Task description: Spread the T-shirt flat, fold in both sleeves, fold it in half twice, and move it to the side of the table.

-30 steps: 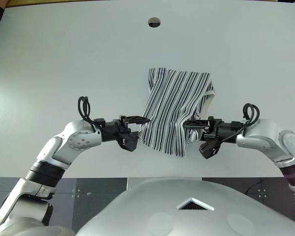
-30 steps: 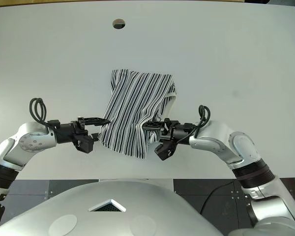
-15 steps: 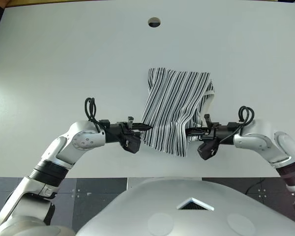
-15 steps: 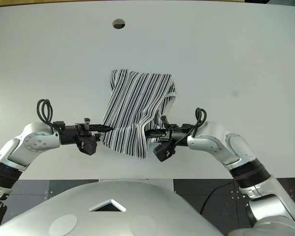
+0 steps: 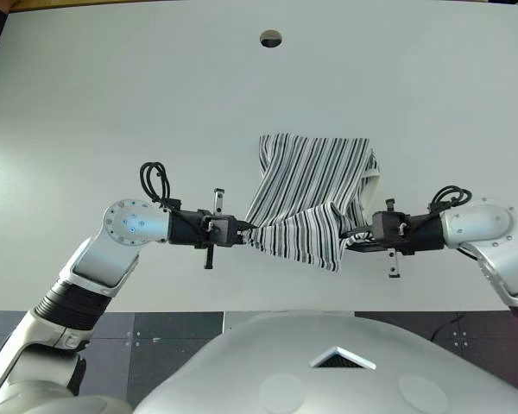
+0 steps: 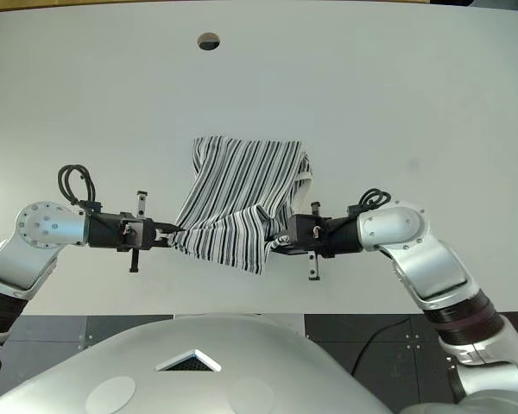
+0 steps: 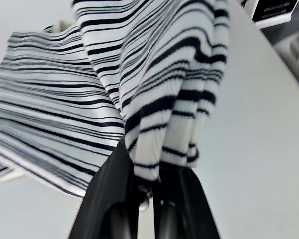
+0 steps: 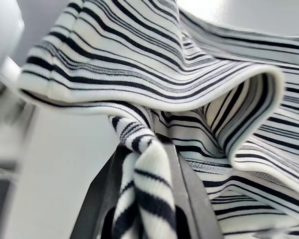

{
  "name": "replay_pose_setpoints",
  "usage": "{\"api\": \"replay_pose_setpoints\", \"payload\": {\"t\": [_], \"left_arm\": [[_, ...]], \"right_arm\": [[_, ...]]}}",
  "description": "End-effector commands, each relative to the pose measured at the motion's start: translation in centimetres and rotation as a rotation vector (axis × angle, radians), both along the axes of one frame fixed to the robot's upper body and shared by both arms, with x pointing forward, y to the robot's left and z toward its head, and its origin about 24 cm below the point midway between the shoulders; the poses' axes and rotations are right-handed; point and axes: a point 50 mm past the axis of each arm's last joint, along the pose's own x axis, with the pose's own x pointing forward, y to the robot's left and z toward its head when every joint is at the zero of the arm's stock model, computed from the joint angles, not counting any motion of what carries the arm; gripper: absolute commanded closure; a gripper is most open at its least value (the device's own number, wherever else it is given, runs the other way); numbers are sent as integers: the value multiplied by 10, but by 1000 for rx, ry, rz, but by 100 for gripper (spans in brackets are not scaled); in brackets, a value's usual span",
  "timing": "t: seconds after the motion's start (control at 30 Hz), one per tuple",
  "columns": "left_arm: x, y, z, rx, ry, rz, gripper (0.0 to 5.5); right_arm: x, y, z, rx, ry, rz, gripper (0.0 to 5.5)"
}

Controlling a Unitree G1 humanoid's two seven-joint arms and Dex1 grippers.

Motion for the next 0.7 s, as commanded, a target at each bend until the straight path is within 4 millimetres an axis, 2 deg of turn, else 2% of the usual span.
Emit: {"api": "replay_pose_setpoints", "payload": {"t": [0.03,0.13,0.27,0.37,0.53,0.57,0.6,0.7], "left_arm": [[25,-8,9,-29,114,127,534],[46,-14,9,-60,246,244,534],[73,-22,-1,-53,307,398,534],[83,-28,-13,-26,345,474,534],[96,-37,-20,-48,362,533,534],[98,-38,-20,-57,364,543,534],[100,-39,-20,-64,364,555,497],[106,-40,-19,-98,375,596,450]], "right_arm": [[13,1,18,55,115,-78,529],[25,1,23,58,195,-161,529],[49,2,27,98,222,-297,529],[68,-4,20,68,226,-432,529],[95,-12,13,94,291,-616,529],[98,-14,12,101,302,-643,500],[102,-15,11,102,308,-670,481],[108,-18,6,102,315,-730,424]]}}
